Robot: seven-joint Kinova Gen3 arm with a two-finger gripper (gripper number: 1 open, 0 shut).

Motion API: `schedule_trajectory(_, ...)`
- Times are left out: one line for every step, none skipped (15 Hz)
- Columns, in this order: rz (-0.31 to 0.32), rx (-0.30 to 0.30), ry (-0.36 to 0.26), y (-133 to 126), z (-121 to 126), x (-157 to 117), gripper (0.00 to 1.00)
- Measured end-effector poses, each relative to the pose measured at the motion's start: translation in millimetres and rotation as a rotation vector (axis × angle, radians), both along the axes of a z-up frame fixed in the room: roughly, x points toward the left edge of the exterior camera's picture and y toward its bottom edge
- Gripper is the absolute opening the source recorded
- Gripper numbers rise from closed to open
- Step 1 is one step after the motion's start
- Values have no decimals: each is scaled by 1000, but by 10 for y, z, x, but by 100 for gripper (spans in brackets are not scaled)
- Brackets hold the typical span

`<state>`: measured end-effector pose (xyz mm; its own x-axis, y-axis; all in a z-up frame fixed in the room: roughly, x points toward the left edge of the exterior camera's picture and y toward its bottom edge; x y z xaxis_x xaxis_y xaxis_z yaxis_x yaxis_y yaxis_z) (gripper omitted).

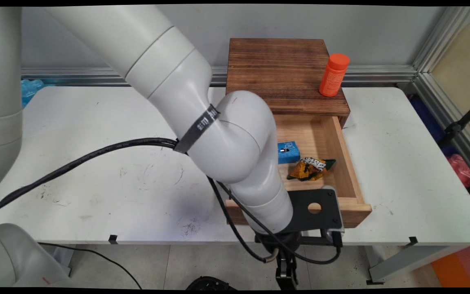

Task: Open the drawer

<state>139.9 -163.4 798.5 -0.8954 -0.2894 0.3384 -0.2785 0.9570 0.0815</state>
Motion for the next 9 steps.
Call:
schedule_trajectory(0,4,0,17,4,-6,100)
schedule_trajectory(-1,8,0,34,10,-13,100)
schedule_trajectory(-1,12,0,48,15,-19,100)
schedule_trajectory(-2,15,0,64,21,-26,100)
schedule_trajectory(-3,18,1,79,28,-33,100)
schedule_trajectory(-3,21,1,90,34,-39,100)
schedule_trajectory(-4,24,2,104,42,-46,100)
schedule_trajectory(-4,28,1,118,49,-53,100)
schedule_trajectory(-4,31,2,130,55,-58,100)
